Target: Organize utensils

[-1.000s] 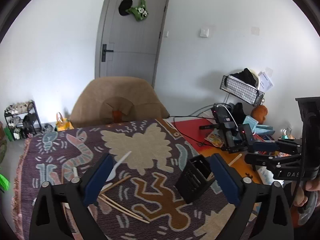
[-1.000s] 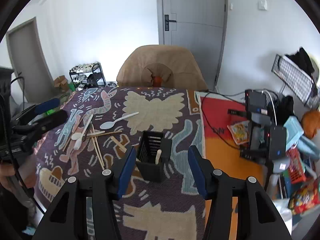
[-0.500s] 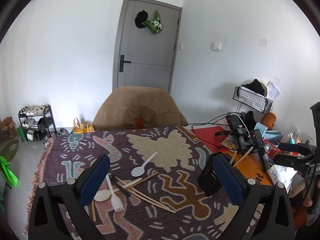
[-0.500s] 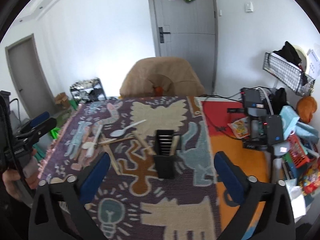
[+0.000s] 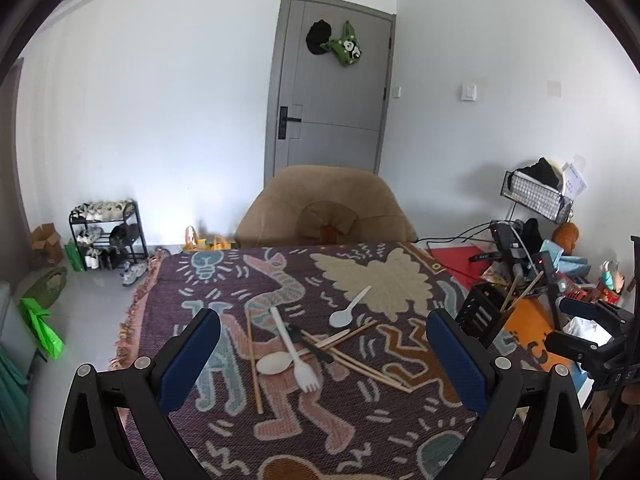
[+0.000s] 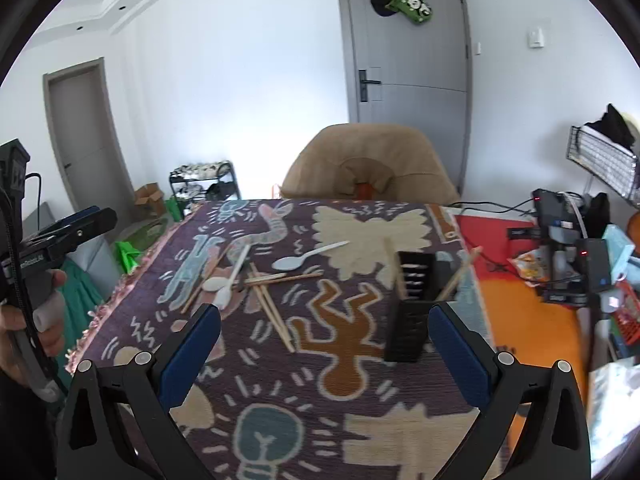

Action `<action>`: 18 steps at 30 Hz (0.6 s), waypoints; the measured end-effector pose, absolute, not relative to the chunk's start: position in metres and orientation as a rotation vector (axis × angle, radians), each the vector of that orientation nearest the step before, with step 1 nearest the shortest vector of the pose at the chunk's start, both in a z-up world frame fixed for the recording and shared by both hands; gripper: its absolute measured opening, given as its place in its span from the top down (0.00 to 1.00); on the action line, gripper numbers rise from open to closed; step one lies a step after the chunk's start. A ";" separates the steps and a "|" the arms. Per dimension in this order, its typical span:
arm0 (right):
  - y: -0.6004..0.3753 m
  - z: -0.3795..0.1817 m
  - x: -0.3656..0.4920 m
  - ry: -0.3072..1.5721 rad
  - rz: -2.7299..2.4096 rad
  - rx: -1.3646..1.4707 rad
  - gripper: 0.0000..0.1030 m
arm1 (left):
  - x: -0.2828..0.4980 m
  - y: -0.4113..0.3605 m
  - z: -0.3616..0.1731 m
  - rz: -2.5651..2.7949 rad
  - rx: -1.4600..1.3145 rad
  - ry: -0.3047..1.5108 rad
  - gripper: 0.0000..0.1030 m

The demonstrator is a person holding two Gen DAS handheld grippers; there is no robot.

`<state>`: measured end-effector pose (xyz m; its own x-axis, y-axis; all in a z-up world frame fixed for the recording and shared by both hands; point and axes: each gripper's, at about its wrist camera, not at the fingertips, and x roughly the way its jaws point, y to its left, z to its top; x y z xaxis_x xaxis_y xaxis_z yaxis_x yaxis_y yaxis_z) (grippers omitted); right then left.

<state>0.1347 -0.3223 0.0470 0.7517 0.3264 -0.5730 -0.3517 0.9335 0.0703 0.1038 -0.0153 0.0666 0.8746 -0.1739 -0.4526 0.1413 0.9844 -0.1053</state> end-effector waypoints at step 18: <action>-0.299 -0.022 0.145 0.711 0.383 0.002 0.24 | 0.118 -0.004 0.005 -0.138 -0.114 0.592 0.37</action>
